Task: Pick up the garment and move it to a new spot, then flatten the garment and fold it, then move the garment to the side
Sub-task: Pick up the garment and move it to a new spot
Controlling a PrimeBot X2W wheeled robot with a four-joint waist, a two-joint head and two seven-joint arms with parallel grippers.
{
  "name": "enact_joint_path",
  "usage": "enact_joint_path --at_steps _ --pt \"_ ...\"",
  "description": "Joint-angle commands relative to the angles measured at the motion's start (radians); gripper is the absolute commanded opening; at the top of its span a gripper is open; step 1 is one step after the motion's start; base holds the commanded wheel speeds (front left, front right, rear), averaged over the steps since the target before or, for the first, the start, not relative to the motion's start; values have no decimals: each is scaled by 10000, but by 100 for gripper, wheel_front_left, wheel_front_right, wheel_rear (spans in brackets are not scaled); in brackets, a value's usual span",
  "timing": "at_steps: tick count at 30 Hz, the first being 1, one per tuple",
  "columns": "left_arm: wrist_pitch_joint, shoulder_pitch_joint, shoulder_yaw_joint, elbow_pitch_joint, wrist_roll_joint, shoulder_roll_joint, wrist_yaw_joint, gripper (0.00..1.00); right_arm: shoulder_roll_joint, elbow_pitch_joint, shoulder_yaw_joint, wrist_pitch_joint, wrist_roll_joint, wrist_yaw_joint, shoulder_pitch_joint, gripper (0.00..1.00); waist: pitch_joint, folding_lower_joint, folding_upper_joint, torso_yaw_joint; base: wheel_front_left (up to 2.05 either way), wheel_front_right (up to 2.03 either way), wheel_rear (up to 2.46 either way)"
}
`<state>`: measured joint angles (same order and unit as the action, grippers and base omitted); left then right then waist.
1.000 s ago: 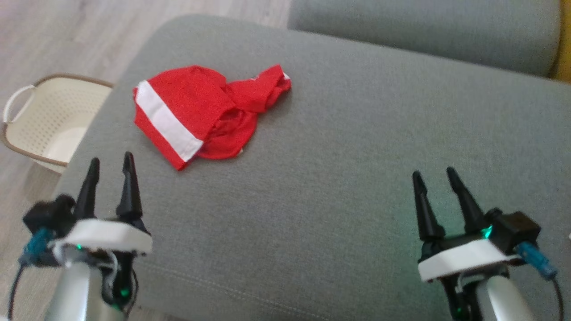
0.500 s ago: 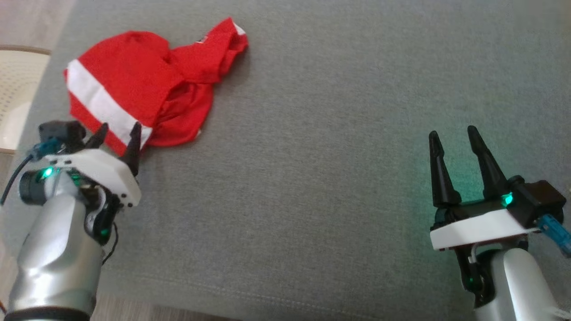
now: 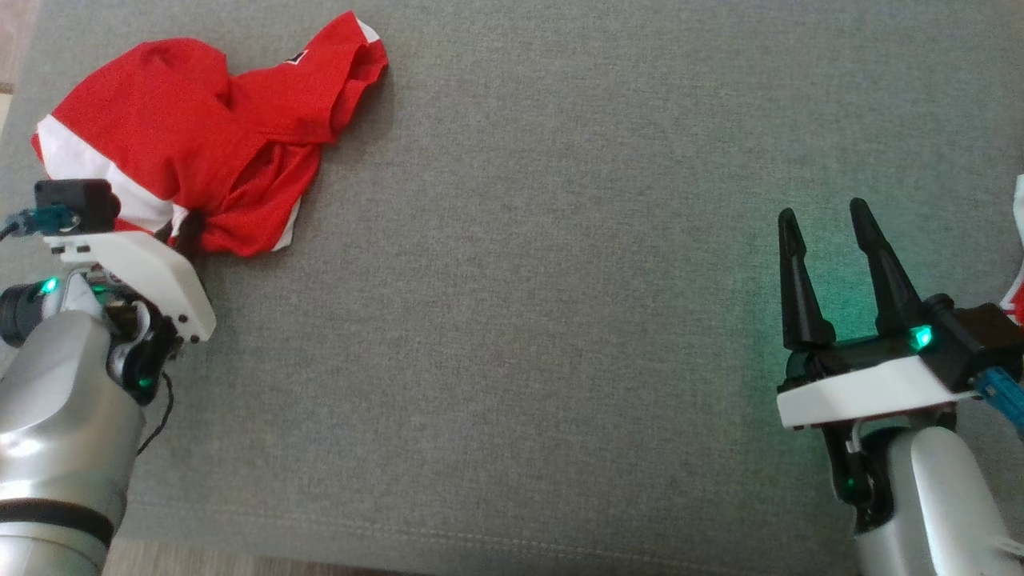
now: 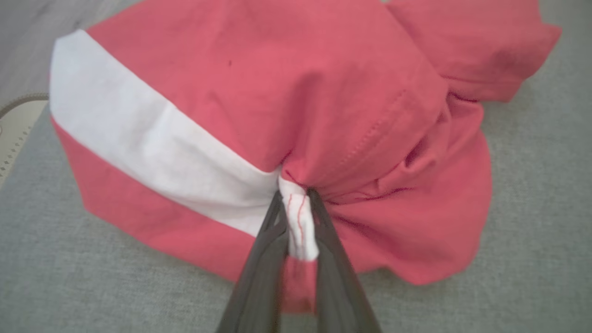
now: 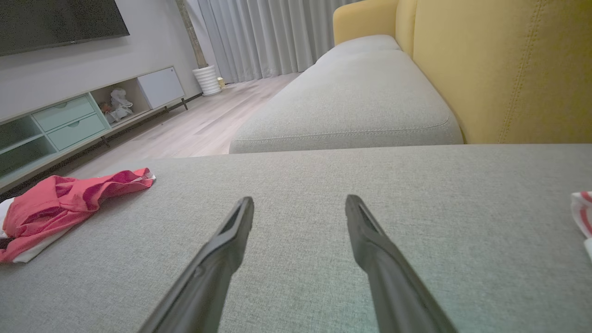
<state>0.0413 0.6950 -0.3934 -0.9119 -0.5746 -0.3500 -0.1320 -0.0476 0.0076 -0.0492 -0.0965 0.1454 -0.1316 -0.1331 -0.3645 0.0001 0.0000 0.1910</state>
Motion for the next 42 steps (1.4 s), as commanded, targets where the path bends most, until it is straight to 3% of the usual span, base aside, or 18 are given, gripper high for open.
enact_joint_path --at_steps 1,8,15,22,29,35,39,40,41,42 --pt "-375 349 246 91 -91 -587 15 0 -26 -286 -195 -97 13 9 -166 100 81 -1 0 -17 0 0 0" --pt "-2353 795 503 211 -134 -576 76 0 -26 52 -137 -281 215 9 -158 100 634 -1 0 11 0 0 0" --pt "-2848 943 506 1237 40 -344 231 0 -26 237 -222 -423 384 9 -144 100 1152 -1 0 -100 0 0 0" --pt "-2425 536 -104 3180 253 364 584 0 -26 387 -335 -607 625 9 -46 100 1605 -1 0 -538 0 0 0" --pt "-1538 66 -1053 4945 469 1498 1186 0 -26 407 -334 -731 754 9 -47 100 1764 -1 0 -1114 0 0 0" --pt "-1132 -130 -2061 5222 811 2574 1755 0 -26 384 -390 -830 877 9 -140 100 1689 -1 0 -1675 0 0 0" --pt "-1203 -190 -2740 4894 676 2935 2120 0 -26 464 -465 -918 966 9 -191 100 1642 -1 0 -2055 0 0 0" --pt "-1259 -201 -2918 4790 596 2965 2207 32 -26 493 -486 -941 988 9 -208 100 1631 -1 0 -2140 0 0 0" --pt "-1312 -210 -3140 4700 514 2981 2261 100 -26 524 -510 -964 1009 9 -226 100 1626 -1 0 -2221 0 0 0" --pt "-1385 -232 -3392 4731 291 2987 2307 100 -26 551 -528 -987 1031 9 -240 100 1618 -1 0 -2288 0 0 0"
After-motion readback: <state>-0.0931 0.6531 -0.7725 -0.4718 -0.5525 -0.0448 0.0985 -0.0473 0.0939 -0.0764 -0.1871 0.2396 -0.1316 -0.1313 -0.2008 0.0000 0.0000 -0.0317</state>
